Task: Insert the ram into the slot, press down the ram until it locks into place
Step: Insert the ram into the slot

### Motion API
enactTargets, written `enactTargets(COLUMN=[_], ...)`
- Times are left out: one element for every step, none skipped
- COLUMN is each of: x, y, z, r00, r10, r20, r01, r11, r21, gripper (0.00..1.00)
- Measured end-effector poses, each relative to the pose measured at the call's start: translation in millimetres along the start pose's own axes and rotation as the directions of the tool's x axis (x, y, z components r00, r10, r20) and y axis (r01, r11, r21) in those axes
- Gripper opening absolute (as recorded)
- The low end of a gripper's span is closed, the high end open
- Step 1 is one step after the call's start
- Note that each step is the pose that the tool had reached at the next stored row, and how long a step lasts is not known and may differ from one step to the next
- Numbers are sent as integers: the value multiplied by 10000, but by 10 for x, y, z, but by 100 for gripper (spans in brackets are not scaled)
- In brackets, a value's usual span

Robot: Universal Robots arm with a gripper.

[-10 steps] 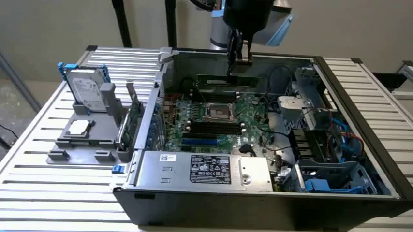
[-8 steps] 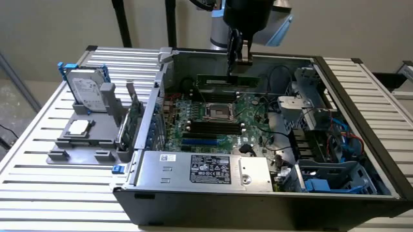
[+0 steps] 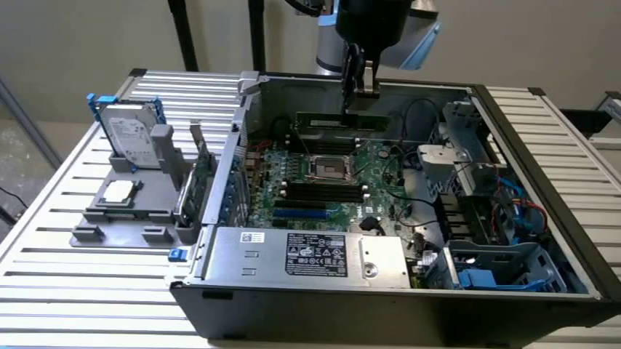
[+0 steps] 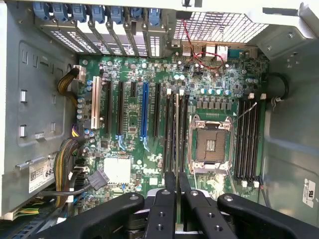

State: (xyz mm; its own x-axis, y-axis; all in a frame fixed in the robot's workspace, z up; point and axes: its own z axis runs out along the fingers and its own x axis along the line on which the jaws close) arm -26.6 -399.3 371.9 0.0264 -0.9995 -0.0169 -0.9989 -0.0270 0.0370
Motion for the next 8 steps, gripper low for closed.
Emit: enactTargets(x=[0,0,0,0,0,-2,-2,-2], y=[0,-1,1,5,8,11,15,23], z=[16,35,53,72,90,108,126,144], r00=[10000,10000,9999,9997,9995,9991,9988,9985], r10=[19,58,154,243,321,415,497,540], r20=[-4,-3,-6,-11,-18,-24,-32,-31], r01=[-19,-58,-154,-243,-321,-415,-497,-540], r11=[10000,10000,9999,9997,9995,9991,9988,9985], r21=[-1,1,3,4,6,8,9,9], gripper=[13,13,13,13,13,13,13,13])
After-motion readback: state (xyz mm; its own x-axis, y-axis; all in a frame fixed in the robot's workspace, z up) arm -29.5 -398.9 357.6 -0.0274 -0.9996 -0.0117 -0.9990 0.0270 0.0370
